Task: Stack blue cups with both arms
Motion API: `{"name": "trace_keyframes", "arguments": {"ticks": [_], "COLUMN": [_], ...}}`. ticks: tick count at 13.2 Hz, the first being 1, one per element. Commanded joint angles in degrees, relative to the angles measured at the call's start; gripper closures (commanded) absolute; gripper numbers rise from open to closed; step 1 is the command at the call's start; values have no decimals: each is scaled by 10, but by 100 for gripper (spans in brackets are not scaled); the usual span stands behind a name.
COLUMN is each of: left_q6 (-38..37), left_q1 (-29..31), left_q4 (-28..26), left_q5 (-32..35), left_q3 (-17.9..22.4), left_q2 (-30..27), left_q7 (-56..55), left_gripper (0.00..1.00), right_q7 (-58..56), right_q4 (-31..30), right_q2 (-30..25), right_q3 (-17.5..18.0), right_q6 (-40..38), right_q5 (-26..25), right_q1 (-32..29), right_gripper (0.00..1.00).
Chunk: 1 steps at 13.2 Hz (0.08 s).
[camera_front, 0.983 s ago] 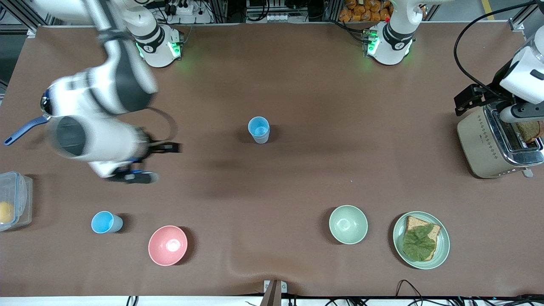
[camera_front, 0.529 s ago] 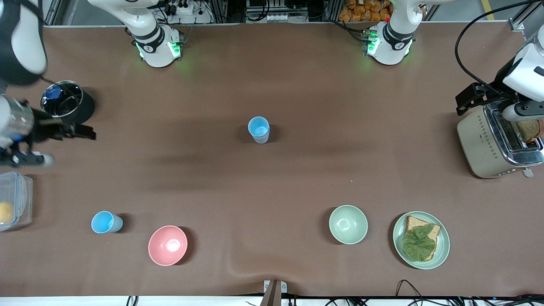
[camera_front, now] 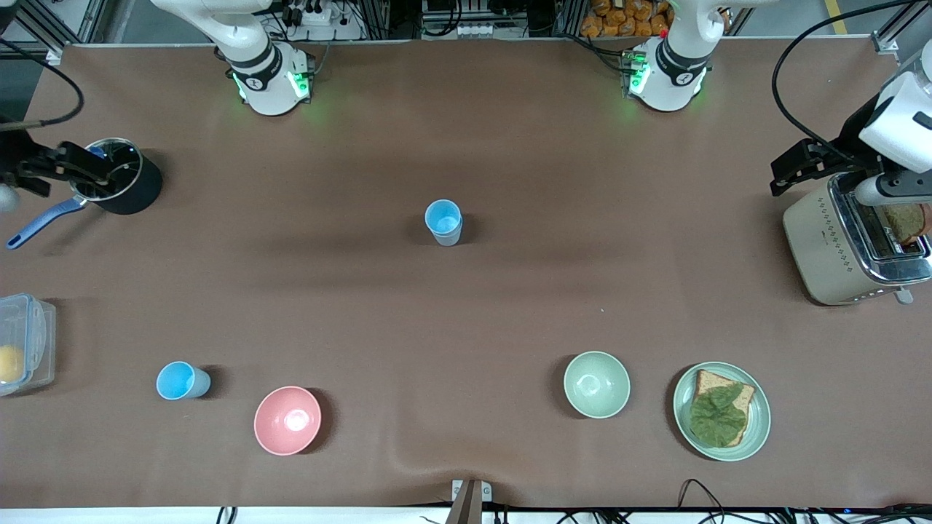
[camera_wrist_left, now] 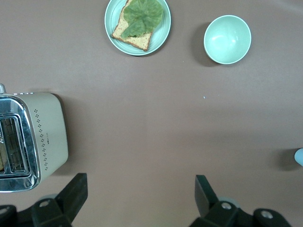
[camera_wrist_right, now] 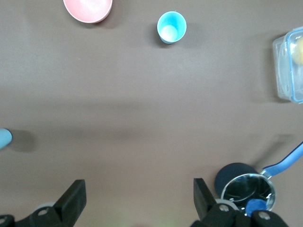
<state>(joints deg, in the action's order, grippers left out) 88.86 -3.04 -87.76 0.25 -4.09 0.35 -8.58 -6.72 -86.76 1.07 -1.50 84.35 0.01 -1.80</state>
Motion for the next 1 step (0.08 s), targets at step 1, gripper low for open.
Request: {"name": "trace_keyframes", "arguments": {"ticks": [1], "left_q6": [-9], "left_q1": [1], "left_q4": [8], "left_q5": [-10], "left_q3": [3], "left_q2": [1], "left_q7": [15], "left_gripper": [0], "right_q7": [-26], "right_q4": [1], "right_q2": [-7], "right_q3": [11], "right_q6": [-11], "right_q5": [-5], "right_q1": [-22], "right_gripper": [0]}}
